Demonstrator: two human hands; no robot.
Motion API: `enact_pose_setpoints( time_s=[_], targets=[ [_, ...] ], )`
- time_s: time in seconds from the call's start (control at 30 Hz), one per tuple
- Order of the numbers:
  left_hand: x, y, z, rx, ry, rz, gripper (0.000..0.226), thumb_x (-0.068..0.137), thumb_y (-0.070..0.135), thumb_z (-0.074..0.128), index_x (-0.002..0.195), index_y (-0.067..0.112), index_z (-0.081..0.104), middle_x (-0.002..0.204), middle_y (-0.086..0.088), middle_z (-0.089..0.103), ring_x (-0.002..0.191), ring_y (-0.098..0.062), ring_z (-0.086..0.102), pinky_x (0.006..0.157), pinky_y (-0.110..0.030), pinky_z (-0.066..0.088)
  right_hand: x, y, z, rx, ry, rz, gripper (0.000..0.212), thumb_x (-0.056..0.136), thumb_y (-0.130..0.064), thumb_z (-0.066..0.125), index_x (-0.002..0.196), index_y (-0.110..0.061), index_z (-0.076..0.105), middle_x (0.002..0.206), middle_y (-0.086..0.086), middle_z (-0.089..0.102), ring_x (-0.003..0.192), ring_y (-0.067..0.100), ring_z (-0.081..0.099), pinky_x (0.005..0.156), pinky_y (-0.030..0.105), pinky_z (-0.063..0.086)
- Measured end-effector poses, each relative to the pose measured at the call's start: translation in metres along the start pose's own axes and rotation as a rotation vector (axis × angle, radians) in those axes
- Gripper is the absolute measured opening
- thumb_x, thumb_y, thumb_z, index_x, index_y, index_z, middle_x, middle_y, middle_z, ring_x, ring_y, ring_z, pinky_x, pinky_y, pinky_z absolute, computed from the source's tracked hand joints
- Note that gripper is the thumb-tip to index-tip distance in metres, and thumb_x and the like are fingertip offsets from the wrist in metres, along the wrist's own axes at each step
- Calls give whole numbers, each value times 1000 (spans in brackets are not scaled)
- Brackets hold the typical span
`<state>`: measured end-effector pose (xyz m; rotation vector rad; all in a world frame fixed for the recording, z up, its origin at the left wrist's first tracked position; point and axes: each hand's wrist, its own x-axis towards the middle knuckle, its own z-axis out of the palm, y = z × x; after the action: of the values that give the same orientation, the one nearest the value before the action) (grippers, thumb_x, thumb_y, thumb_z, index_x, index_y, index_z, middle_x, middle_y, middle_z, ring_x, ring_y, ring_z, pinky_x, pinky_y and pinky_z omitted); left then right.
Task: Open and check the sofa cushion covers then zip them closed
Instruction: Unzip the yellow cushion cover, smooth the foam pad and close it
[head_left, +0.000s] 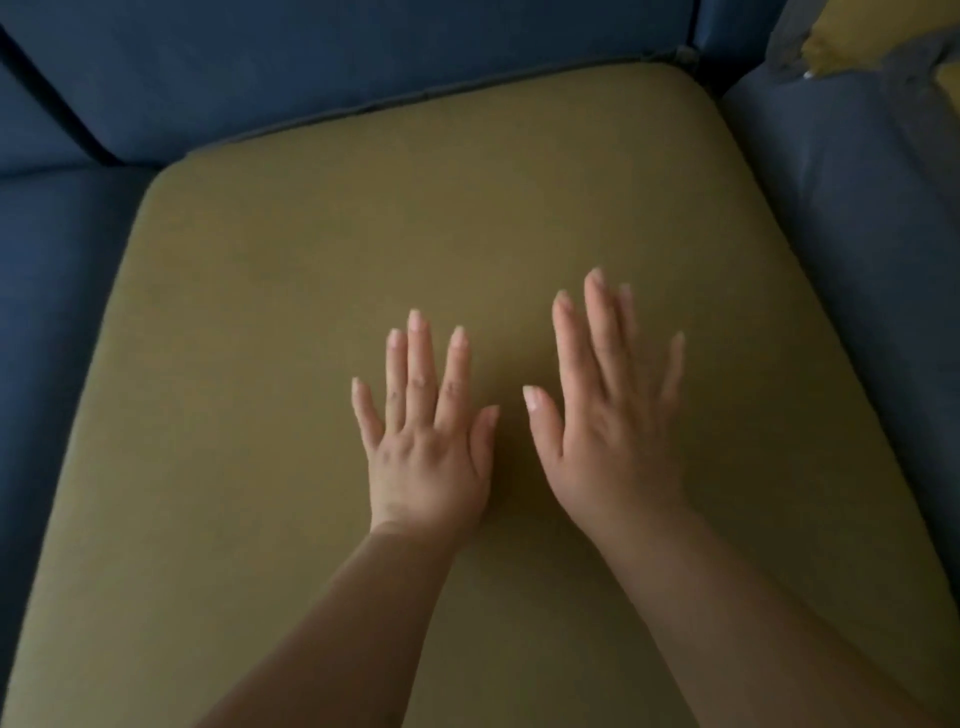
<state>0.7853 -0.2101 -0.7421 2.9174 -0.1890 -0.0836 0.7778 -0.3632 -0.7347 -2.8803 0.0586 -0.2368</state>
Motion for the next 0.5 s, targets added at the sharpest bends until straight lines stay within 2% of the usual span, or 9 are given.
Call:
enact_pose_setpoints(
  time_s=[0.13,0.23,0.27,0.37,0.43,0.5],
  targets=[
    [-3,-38,-4,47,-77,-60,69,88,57,8,153,33,8,161,6,-6,147,-11,-12,118,-50,-2,-6,-33,29,-42,-195,-64,70,91,-50,29,149,-12,38,160,8,25,147,28,24,110,67,20],
    [0,-62,-21,-6,26,-106,64,92,53,11,152,33,1,157,7,-17,145,-12,-18,116,-46,-13,4,-64,27,6,-80,-101,69,94,-47,31,153,-13,26,163,9,15,150,28,14,113,62,8],
    [-1,-73,-24,5,15,-125,63,93,52,10,152,34,-1,156,9,-21,145,-12,-20,116,-45,-14,6,-78,27,20,-70,-138,68,94,-47,32,154,-14,23,163,8,13,150,27,12,114,60,6],
    [-12,-105,-24,24,-83,-136,65,91,54,9,153,35,10,160,9,-11,146,-10,-13,119,-46,-5,2,-111,46,-23,-206,-190,68,93,-49,28,150,-13,36,161,7,24,147,27,24,112,65,18],
    [-20,-126,-32,-5,2,-152,63,93,53,12,153,33,8,159,7,-13,146,-11,-15,118,-46,-8,1,-129,54,-6,-195,-181,68,93,-49,28,149,-12,36,160,9,24,147,29,24,110,66,17],
    [-26,-143,-43,-25,91,-191,63,94,50,16,153,32,0,157,7,-20,145,-14,-20,116,-46,-13,3,-145,52,19,-118,-223,67,96,-46,30,153,-12,25,163,8,11,150,28,14,113,61,9]
  ],
)
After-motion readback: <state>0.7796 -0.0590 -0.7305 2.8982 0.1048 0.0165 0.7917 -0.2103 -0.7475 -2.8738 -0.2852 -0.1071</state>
